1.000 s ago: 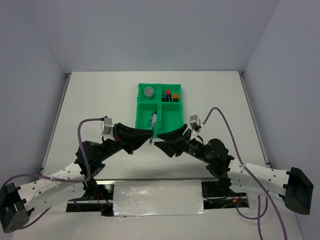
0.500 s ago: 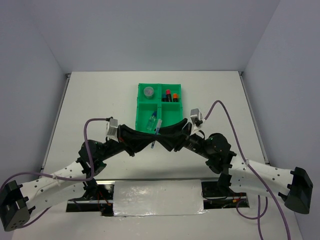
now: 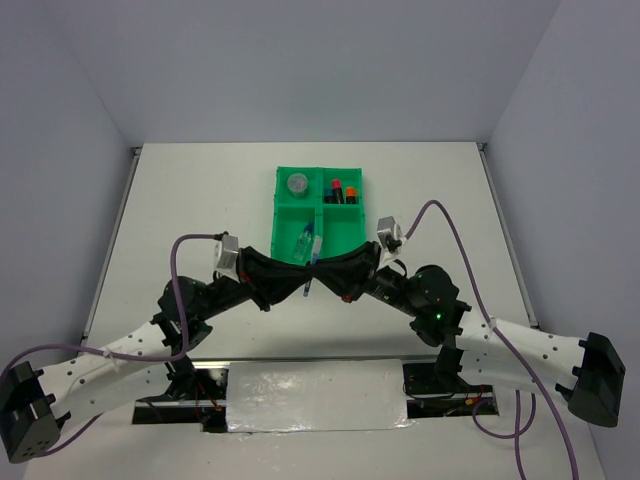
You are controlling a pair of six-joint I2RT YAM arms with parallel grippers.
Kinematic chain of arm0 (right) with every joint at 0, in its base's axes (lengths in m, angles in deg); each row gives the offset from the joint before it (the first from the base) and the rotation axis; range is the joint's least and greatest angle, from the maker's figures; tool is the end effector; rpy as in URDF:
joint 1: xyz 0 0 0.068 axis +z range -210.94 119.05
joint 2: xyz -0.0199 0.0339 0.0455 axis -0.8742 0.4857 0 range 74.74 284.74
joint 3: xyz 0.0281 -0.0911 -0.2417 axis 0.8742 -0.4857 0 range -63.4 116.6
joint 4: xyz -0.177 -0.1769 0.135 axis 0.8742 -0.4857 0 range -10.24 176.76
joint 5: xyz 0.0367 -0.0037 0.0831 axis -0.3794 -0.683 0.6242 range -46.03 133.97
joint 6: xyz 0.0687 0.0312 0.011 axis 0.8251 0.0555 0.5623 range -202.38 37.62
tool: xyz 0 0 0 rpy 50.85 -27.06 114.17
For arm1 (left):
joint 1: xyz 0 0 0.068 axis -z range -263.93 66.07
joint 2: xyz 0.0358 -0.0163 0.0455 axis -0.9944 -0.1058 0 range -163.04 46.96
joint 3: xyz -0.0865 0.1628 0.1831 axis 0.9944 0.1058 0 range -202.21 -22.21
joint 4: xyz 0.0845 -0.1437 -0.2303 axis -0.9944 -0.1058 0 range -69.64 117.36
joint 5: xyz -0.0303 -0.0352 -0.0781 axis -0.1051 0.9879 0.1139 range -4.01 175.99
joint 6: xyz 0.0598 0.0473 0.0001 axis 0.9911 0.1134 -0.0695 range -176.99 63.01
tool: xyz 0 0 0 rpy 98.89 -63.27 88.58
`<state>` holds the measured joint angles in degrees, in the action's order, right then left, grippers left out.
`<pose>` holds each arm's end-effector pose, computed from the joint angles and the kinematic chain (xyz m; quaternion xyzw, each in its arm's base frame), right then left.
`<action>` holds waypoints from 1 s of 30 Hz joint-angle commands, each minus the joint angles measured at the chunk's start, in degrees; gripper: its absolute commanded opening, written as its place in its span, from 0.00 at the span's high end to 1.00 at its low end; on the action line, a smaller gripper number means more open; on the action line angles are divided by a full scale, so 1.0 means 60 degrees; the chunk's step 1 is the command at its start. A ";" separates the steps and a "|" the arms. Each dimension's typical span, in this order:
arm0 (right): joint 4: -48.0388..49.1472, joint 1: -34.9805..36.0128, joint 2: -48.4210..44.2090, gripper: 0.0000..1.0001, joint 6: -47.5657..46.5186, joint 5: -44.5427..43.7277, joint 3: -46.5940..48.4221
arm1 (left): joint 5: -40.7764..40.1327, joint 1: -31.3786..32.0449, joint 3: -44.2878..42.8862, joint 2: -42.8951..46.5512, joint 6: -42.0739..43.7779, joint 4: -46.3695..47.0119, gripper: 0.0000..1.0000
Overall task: Sort the stationery into containers
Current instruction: Close the pen cap on the pen.
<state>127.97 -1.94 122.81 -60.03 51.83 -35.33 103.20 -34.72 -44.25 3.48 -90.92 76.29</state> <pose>0.1237 0.2230 0.3141 -0.2309 0.5172 0.5659 0.5991 0.1365 -0.1874 0.3060 0.1950 0.4915 -0.6189 0.5808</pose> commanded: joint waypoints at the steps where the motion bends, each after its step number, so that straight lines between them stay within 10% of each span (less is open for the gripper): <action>1: 0.0031 0.0083 0.0015 1.00 -0.0121 0.0243 0.0506 | 0.0851 0.0060 -0.0676 -0.0208 0.0455 -0.0536 0.67; 8: 0.0104 0.0069 0.0132 1.00 0.0010 0.0404 0.0521 | 0.1086 0.0118 -0.0896 -0.0457 0.0587 -0.0713 0.47; 16: -0.0101 0.0083 0.0161 1.00 -0.0063 0.0448 0.0492 | 0.1057 0.0133 -0.1219 -0.0677 0.0719 -0.1094 1.00; 17: -0.0043 0.0069 0.0161 0.96 -0.0034 0.0593 0.0463 | 0.1043 0.0148 -0.1204 -0.0663 0.0719 -0.1065 1.00; 22: -0.0247 0.0083 -0.0072 0.06 -0.0048 0.0712 0.0506 | 0.0896 0.0148 -0.1087 -0.0575 0.0646 -0.0991 1.00; 30: -0.1813 0.0025 -0.0381 0.00 -0.0910 0.0142 0.1516 | 0.1159 0.0191 -0.1102 -0.0824 0.0558 -0.1109 1.00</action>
<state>120.52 -1.83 121.68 -62.06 54.67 -30.85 108.71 -34.02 -48.82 -1.00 -87.27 67.20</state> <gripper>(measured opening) 0.994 0.156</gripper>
